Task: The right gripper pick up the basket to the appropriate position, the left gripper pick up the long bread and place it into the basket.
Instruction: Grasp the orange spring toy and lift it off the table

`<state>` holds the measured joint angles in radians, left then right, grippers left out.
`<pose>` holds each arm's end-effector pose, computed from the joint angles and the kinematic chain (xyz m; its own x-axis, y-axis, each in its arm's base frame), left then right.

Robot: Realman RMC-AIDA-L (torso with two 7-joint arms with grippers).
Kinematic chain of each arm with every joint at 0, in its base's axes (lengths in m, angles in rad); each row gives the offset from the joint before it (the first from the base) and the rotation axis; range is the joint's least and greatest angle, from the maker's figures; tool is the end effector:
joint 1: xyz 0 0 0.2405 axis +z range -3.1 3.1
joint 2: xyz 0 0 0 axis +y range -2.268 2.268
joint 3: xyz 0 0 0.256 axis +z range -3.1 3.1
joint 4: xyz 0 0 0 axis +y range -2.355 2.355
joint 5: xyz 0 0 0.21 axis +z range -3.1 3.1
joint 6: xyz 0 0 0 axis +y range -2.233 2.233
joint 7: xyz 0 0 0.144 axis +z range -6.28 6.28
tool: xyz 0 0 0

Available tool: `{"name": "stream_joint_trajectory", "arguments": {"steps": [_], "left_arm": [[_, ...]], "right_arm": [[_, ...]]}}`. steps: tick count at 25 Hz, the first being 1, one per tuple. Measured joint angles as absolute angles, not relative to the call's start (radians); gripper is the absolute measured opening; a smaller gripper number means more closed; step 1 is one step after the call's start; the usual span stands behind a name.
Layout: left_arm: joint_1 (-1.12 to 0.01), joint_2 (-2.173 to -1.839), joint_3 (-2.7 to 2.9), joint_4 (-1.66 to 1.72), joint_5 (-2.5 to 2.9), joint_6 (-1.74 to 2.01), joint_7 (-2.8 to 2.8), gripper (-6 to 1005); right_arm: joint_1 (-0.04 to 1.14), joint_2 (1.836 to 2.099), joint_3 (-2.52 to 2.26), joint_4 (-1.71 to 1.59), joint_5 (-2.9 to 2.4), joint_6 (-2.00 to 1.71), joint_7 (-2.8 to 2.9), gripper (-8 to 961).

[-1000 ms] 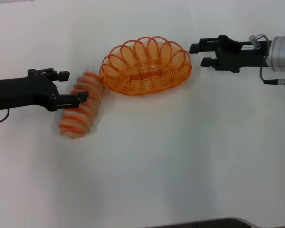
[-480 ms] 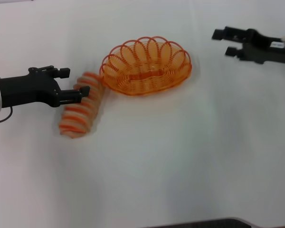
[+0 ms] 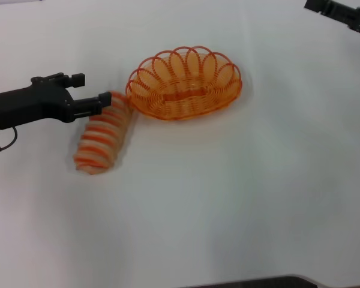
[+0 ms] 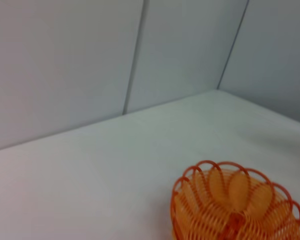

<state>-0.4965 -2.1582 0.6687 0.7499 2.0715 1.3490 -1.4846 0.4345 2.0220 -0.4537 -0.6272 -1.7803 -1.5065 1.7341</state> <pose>-0.2772 0.3415 -0.0131 0.7608 0.4353 0.4813 0.6015 -0.7515 -0.2710 0.3085 0.3329 0.0729 0.3135 -0.4722 -0.8239 -0.8522 -0.5227 -0.0248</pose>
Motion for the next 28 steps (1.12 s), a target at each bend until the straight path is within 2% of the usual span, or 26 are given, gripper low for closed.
{"name": "stream_joint_trajectory", "arguments": {"steps": [6,11,14,20,24,28], "left_arm": [[-0.498,-2.157,0.633,0.727,2.061,1.36,-1.508,828],[-0.495,-2.155,0.624,0.723,2.061,1.353,-1.588,828],[-0.496,-2.148,0.595,0.73,2.062,1.352,-1.7,827],[-0.525,-2.066,0.6,0.729,2.072,1.388,-2.018,827],[-0.545,-2.015,0.628,0.772,2.101,1.468,-2.223,827],[-0.595,-1.983,0.647,0.838,2.271,1.534,-2.384,827]], "right_arm": [[0.418,2.026,-0.429,-0.666,-1.77,-1.567,1.52,920],[0.4,2.057,-0.365,-0.688,-1.748,-1.598,1.381,918],[0.399,2.065,-0.348,-0.689,-1.741,-1.597,1.359,918],[0.407,2.067,-0.341,-0.689,-1.741,-1.594,1.387,917],[0.412,2.057,-0.346,-0.689,-1.741,-1.594,1.434,916],[0.415,2.049,-0.347,-0.69,-1.744,-1.589,1.454,916]]}}
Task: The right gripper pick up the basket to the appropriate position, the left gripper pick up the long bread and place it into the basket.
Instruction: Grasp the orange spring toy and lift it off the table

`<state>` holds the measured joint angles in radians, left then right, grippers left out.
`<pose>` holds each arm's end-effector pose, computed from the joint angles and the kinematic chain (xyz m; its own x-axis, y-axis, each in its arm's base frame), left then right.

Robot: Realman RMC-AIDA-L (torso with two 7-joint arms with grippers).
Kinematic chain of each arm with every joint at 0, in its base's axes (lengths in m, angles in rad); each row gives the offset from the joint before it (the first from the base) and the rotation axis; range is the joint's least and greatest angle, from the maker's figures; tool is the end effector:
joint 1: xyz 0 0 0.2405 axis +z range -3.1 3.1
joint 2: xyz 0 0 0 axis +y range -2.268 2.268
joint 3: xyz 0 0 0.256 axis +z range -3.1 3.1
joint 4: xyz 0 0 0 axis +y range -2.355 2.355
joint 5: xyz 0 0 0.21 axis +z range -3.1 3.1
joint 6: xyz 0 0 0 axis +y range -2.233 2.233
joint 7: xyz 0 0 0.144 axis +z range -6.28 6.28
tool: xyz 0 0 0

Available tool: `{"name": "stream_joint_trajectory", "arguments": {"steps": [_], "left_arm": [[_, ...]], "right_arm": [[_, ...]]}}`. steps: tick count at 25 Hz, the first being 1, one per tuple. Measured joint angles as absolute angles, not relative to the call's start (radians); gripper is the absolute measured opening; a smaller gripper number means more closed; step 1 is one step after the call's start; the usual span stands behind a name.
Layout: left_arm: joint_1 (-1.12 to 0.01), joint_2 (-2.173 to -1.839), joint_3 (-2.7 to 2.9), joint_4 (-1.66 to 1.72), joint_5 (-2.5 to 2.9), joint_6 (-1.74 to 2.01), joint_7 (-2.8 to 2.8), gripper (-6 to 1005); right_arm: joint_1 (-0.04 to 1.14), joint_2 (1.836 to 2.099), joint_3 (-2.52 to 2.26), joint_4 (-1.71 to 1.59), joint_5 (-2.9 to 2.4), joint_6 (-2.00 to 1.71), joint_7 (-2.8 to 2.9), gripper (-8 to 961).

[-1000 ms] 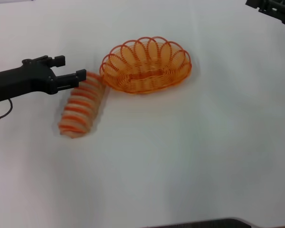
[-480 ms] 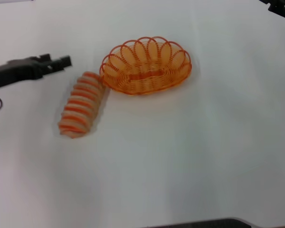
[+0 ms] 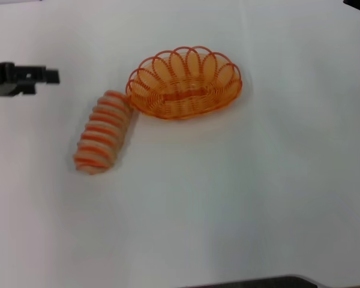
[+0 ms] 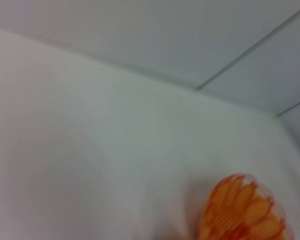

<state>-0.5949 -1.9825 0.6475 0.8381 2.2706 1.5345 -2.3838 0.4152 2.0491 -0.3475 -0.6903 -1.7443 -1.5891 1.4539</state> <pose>-0.2774 0.3651 0.0637 0.2776 0.8765 0.3934 0.9571 -0.2878 -0.0342 0.3058 0.3225 0.0931 0.4918 -0.2104 -0.8449 -0.7301 -0.6283 -0.2686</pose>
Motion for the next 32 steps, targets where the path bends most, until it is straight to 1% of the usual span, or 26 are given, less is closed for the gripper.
{"name": "stream_joint_trajectory", "arguments": {"steps": [2,4,8,13,17,18,19,20,22,28,30,32], "left_arm": [[-0.629,-1.977,0.654,0.881,2.403,1.563,-2.453,827],[-0.654,-1.978,0.656,0.92,2.5,1.589,-2.496,827],[-0.691,-1.995,0.704,1.027,2.602,1.636,-2.533,827],[-0.723,-2.003,0.758,1.059,2.627,1.667,-2.544,828],[-0.725,-2.041,0.838,1.144,2.648,1.684,-2.527,828],[-0.721,-2.059,0.879,1.174,2.667,1.682,-2.529,828],[-0.72,-2.067,0.889,1.183,2.676,1.684,-2.531,828],[-0.72,-2.067,0.889,1.183,2.676,1.684,-2.531,828],[-0.719,-2.094,0.906,1.213,2.714,1.69,-2.53,828],[-0.716,-2.151,0.954,1.252,2.819,1.693,-2.541,827],[-0.72,-2.16,0.963,1.251,2.825,1.693,-2.557,827],[-0.722,-2.163,0.978,1.25,2.822,1.693,-2.582,827]], "right_arm": [[0.417,2.048,-0.348,-0.69,-1.746,-1.58,1.461,916],[0.419,2.046,-0.349,-0.69,-1.749,-1.563,1.466,917],[0.42,2.045,-0.351,-0.69,-1.752,-1.523,1.473,917],[0.423,2.04,-0.36,-0.69,-1.753,-1.481,1.477,917],[0.425,2.039,-0.373,-0.69,-1.753,-1.436,1.482,916],[0.426,2.038,-0.377,-0.69,-1.753,-1.426,1.485,916],[0.427,2.037,-0.38,-0.69,-1.753,-1.417,1.489,916],[0.428,2.037,-0.381,-0.69,-1.753,-1.413,1.491,916],[0.431,2.037,-0.382,-0.69,-1.753,-1.405,1.492,917],[0.434,2.037,-0.384,-0.689,-1.751,-1.376,1.495,917],[0.435,2.037,-0.384,-0.688,-1.748,-1.37,1.496,917],[0.435,2.038,-0.384,-0.689,-1.748,-1.368,1.496,917]]}}
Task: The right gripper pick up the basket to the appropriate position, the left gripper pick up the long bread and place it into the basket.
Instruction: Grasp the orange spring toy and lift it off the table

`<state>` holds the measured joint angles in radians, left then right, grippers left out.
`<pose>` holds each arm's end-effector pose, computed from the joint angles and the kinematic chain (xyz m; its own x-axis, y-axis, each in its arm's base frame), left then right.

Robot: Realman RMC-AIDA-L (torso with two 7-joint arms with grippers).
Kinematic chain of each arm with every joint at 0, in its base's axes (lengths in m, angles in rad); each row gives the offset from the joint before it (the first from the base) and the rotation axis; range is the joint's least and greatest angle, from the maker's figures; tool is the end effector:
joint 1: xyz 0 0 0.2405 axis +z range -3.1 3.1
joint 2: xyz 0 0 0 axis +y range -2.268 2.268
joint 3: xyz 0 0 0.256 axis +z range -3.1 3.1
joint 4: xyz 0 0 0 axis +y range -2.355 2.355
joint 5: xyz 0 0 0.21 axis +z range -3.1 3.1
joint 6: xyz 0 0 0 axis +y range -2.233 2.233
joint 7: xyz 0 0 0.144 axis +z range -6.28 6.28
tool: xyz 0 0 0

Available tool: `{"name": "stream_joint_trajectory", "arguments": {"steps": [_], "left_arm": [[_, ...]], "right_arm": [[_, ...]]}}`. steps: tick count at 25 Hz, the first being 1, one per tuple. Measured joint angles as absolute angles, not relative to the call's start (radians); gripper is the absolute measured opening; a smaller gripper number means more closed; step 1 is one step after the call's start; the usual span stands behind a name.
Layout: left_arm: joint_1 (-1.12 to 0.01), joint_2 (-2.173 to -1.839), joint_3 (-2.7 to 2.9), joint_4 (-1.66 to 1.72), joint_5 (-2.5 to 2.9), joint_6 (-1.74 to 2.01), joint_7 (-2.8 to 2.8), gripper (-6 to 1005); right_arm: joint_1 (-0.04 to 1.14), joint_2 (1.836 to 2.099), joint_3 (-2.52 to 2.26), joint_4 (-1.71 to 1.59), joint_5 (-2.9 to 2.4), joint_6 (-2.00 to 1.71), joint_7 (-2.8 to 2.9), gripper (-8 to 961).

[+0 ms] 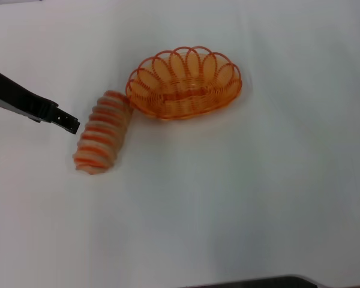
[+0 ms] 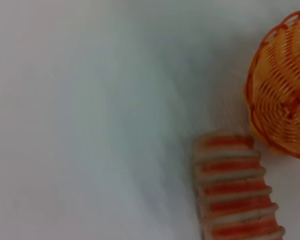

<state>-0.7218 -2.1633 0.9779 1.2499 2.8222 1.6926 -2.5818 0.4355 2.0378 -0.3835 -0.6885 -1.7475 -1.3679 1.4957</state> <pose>-0.2013 0.3652 0.0257 0.5174 0.8498 -0.1006 0.7346 -0.5014 -0.4572 0.3232 0.3472 0.0986 0.4964 -0.2562 -0.8294 -0.8104 -0.4792 -0.3371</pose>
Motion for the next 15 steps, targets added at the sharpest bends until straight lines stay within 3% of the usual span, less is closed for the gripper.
{"name": "stream_joint_trajectory", "arguments": {"steps": [15], "left_arm": [[-0.702,-2.169,1.082,1.244,2.771,1.648,-2.698,816]], "right_arm": [[0.441,2.045,-0.376,-0.69,-1.745,-1.351,1.494,916]]}}
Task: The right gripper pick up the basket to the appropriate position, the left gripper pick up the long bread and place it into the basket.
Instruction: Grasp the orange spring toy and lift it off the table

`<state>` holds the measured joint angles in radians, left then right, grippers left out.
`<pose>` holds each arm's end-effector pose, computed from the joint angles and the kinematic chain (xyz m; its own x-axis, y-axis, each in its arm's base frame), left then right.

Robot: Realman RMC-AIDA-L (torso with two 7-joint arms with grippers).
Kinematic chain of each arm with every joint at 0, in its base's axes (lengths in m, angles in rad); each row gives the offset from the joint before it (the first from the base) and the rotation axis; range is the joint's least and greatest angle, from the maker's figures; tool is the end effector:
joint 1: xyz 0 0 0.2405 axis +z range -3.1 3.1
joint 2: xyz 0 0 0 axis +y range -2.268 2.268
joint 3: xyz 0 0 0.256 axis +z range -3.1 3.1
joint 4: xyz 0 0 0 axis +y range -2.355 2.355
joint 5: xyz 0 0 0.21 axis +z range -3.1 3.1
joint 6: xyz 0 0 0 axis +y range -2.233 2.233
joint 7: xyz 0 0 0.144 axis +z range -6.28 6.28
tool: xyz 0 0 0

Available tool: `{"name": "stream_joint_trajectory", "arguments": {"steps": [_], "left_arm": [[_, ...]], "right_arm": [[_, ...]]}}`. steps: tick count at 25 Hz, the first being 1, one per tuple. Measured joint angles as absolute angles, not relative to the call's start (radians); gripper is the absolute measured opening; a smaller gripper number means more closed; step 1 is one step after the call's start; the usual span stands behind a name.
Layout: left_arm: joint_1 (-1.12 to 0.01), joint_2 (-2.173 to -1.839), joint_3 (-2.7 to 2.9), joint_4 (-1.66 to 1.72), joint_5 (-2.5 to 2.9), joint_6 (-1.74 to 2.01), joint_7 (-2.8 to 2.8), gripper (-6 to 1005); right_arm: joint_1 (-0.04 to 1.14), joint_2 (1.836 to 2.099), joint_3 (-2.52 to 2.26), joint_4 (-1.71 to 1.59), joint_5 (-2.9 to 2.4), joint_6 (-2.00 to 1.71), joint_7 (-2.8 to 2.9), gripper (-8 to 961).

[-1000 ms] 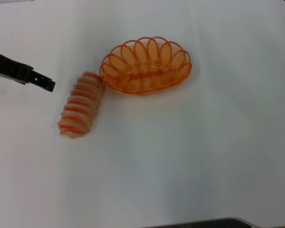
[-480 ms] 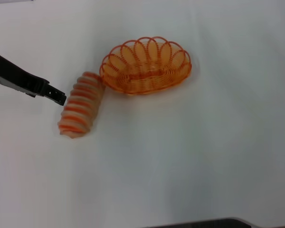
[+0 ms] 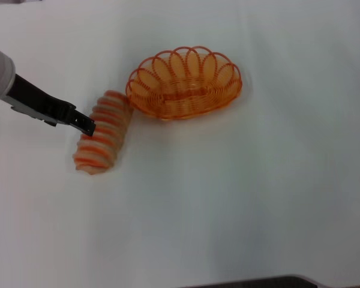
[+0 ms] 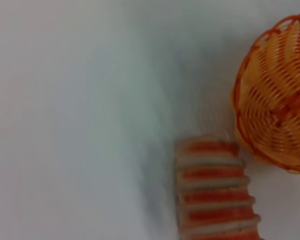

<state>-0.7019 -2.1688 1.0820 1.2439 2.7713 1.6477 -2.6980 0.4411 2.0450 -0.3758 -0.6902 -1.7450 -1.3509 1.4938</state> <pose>-0.1929 0.3632 0.0076 0.4867 0.8697 -0.0825 0.7602 -0.4682 -0.4504 0.3229 0.3496 0.0980 0.4911 -0.2499 -0.8345 -0.8165 -0.4658 -0.3410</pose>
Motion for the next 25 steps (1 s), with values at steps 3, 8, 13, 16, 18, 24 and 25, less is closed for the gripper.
{"name": "stream_joint_trajectory", "arguments": {"steps": [3,8,13,16,18,24,25], "left_arm": [[-0.699,-2.172,1.121,1.244,2.768,1.636,-2.717,810],[-0.691,-2.173,1.162,1.24,2.758,1.604,-2.743,799],[-0.693,-2.173,1.189,1.21,2.705,1.579,-2.746,789],[-0.694,-2.172,1.204,1.207,2.701,1.575,-2.746,783],[-0.694,-2.172,1.205,1.206,2.7,1.571,-2.747,779],[-0.686,-2.172,1.225,1.197,2.701,1.533,-2.753,767],[-0.686,-2.172,1.233,1.191,2.704,1.526,-2.756,765]], "right_arm": [[0.447,2.047,-0.377,-0.69,-1.744,-1.336,1.494,916],[0.456,2.049,-0.376,-0.689,-1.744,-1.327,1.49,917],[0.463,2.05,-0.382,-0.688,-1.744,-1.311,1.488,917],[0.465,2.051,-0.383,-0.69,-1.744,-1.306,1.487,917],[0.465,2.051,-0.383,-0.69,-1.744,-1.305,1.487,917],[0.465,2.051,-0.384,-0.69,-1.748,-1.298,1.486,917],[0.465,2.051,-0.384,-0.69,-1.748,-1.298,1.486,917]]}}
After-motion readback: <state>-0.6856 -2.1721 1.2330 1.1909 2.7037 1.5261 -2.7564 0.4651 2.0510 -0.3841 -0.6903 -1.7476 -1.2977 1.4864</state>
